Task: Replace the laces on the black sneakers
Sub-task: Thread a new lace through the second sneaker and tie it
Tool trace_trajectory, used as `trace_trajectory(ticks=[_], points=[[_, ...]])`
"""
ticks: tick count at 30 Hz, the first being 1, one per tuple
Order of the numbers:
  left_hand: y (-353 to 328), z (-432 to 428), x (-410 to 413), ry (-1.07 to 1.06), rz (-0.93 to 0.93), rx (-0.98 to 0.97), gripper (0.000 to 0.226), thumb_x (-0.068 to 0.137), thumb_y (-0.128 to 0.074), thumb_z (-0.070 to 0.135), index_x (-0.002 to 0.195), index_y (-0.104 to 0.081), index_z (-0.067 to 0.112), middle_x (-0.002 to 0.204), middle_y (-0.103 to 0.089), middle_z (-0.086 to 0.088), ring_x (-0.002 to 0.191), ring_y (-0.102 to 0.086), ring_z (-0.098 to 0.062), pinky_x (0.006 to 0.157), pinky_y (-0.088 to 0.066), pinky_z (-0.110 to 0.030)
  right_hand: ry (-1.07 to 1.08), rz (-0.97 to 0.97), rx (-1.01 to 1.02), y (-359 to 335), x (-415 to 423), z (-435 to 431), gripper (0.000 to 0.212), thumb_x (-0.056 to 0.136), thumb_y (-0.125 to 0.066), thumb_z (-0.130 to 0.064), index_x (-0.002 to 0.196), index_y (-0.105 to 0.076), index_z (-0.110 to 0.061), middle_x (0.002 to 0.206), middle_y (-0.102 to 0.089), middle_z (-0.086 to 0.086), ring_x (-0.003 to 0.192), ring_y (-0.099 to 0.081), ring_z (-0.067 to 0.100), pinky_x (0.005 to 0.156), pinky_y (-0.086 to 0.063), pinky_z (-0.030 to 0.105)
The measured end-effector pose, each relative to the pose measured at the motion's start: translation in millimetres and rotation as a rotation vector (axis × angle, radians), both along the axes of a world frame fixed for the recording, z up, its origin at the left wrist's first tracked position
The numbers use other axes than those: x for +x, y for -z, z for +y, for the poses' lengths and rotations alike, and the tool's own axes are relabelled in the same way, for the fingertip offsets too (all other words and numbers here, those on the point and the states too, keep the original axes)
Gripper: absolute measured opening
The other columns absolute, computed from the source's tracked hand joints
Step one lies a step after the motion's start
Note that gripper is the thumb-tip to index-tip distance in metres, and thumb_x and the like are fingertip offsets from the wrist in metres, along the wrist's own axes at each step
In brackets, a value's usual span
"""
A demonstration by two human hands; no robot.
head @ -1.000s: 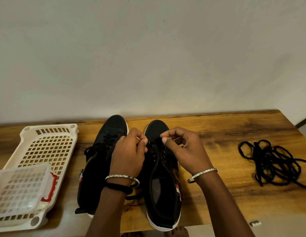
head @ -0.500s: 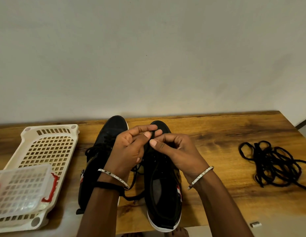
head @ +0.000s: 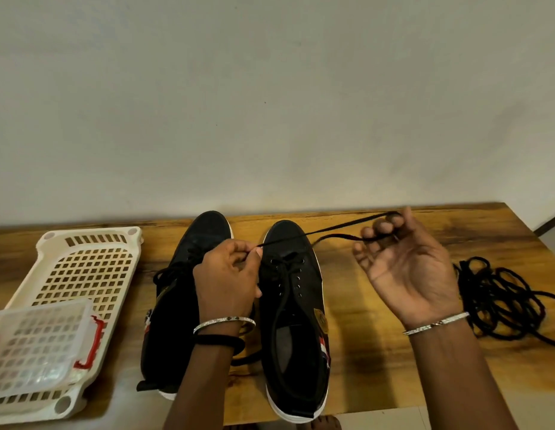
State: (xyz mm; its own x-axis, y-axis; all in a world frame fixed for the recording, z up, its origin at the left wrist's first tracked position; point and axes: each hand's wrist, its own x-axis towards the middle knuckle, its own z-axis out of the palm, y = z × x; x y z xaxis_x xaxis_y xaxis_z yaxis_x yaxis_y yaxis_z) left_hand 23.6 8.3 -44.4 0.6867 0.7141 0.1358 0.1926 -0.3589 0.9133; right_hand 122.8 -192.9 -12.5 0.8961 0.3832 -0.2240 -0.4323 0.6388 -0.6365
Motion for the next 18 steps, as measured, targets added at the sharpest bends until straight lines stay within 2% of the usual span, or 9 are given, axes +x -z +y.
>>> trace_trajectory(ticks=[3, 7, 10, 12, 13, 15, 17, 18], points=[[0, -2, -1, 0.003, 0.017, -0.018, 0.009, 0.094, -0.066, 0.018, 0.091, -0.064, 0.01, 0.069, -0.072, 0.002, 0.032, -0.056, -0.01, 0.042, -0.046, -0.016, 0.109, 0.009, 0.025, 5, 10, -21, 0.03, 0.101, -0.049, -0.038, 0.075, -0.057, -0.025, 0.065, -0.046, -0.011, 0.063, -0.05, 0.009, 0.079, -0.042, 0.03], [-1, -2, 1, -0.043, 0.024, -0.082, 0.008, 0.097, -0.061, 0.018, 0.092, -0.058, 0.013, 0.074, -0.075, 0.003, 0.035, -0.059, -0.014, 0.044, -0.049, -0.02, 0.194, 0.016, -0.054, 12, 16, -41, 0.026, 0.099, -0.054, -0.039, 0.078, -0.061, -0.027, 0.062, -0.045, -0.012, 0.059, -0.044, 0.006, 0.067, -0.033, 0.027], [0, -2, 1, -0.071, 0.016, -0.064, 0.003, 0.099, -0.057, 0.014, 0.096, -0.057, 0.013, 0.073, -0.073, 0.001, 0.038, -0.059, -0.013, 0.044, -0.048, -0.019, 0.276, 0.002, -0.219, 15, 17, -46, 0.021, 0.097, -0.059, -0.04, 0.083, -0.066, -0.026, 0.063, -0.049, -0.012, 0.06, -0.048, 0.005, 0.065, -0.032, 0.025], [-1, -6, 0, -0.086, 0.022, 0.133, 0.009, 0.096, -0.056, 0.009, 0.102, -0.058, 0.015, 0.063, -0.065, 0.003, 0.044, -0.057, -0.009, 0.045, -0.046, -0.02, 0.322, -0.125, -0.421, 18, 16, -41, 0.018, 0.092, -0.064, -0.038, 0.088, -0.07, -0.022, 0.066, -0.055, -0.011, 0.061, -0.049, 0.006, 0.063, -0.035, 0.023], [-3, -9, 0, -0.099, 0.035, 0.254, 0.016, 0.094, -0.057, 0.006, 0.107, -0.06, 0.015, 0.063, -0.058, 0.005, 0.049, -0.053, -0.006, 0.047, -0.039, -0.017, 0.328, -0.242, -0.527, 18, 14, -36, 0.018, 0.089, -0.066, -0.036, 0.088, -0.072, -0.019, 0.072, -0.063, -0.01, 0.062, -0.05, 0.006, 0.062, -0.038, 0.022], [-11, -14, 2, -0.103, -0.002, 0.388, 0.027, 0.09, -0.059, 0.001, 0.112, -0.063, 0.015, 0.07, -0.05, 0.006, 0.058, -0.048, -0.004, 0.053, -0.031, -0.012, 0.278, -0.487, -0.672, 19, 8, -21, 0.015, 0.085, -0.07, -0.029, 0.09, -0.075, -0.015, 0.088, -0.075, -0.006, 0.07, -0.059, 0.005, 0.065, -0.047, 0.021], [-14, -16, 5, 0.022, -0.12, 0.416, 0.031, 0.089, -0.061, 0.0, 0.113, -0.068, 0.017, 0.08, -0.049, 0.01, 0.065, -0.05, -0.002, 0.06, -0.037, -0.012, 0.153, -0.685, -0.782, 20, -1, -1, 0.011, 0.085, -0.075, -0.02, 0.093, -0.079, -0.014, 0.091, -0.078, -0.004, 0.082, -0.068, 0.006, 0.071, -0.051, 0.019], [-13, -17, 6, 0.136, -0.163, 0.405, 0.033, 0.089, -0.062, 0.003, 0.116, -0.07, 0.021, 0.088, -0.053, 0.011, 0.075, -0.054, -0.002, 0.067, -0.043, -0.014, 0.082, -0.775, -0.842, 20, -6, 10, 0.009, 0.084, -0.078, -0.019, 0.092, -0.08, -0.016, 0.088, -0.077, -0.007, 0.082, -0.068, 0.004, 0.071, -0.049, 0.018]])
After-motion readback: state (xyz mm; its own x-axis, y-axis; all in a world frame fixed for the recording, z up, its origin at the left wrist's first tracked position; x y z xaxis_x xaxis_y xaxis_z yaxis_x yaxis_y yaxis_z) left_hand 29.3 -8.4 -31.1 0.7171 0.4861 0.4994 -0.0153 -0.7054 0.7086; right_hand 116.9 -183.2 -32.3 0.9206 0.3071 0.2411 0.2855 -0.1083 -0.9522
